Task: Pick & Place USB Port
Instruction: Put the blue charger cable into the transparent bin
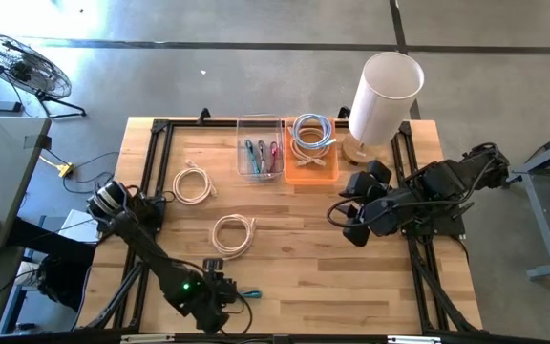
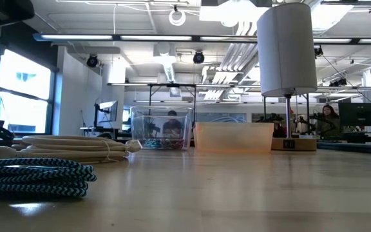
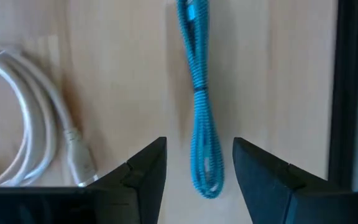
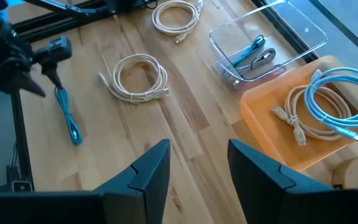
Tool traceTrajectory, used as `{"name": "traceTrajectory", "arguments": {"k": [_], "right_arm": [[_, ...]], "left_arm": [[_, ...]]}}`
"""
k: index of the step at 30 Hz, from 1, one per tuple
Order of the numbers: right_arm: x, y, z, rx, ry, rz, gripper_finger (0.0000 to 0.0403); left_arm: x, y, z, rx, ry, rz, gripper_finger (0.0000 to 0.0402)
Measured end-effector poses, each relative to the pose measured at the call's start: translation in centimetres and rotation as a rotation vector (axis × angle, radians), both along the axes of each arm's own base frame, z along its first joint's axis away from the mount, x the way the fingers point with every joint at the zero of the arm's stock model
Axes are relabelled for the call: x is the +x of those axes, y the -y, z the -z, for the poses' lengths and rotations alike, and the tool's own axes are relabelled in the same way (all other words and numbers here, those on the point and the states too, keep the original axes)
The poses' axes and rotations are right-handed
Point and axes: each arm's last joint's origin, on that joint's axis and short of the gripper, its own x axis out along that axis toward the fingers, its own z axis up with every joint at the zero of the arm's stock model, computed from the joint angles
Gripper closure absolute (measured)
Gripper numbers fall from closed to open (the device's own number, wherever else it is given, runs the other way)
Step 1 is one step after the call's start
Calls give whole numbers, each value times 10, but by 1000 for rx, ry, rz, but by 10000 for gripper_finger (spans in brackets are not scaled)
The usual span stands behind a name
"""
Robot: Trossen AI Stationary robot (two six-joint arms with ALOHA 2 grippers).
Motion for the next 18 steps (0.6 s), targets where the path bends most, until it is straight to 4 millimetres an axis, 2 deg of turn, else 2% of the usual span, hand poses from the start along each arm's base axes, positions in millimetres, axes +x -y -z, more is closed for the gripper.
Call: {"name": "traceTrajectory", "arguments": {"k": [11, 18], "right_arm": [[-5, -10, 0, -24, -7, -54, 250], [-5, -9, 0, -41, -10, -64, 250]], "left_arm": [[5, 4, 10, -23, -21, 0, 225], [10, 11, 36, -3, -92, 11, 225]]}}
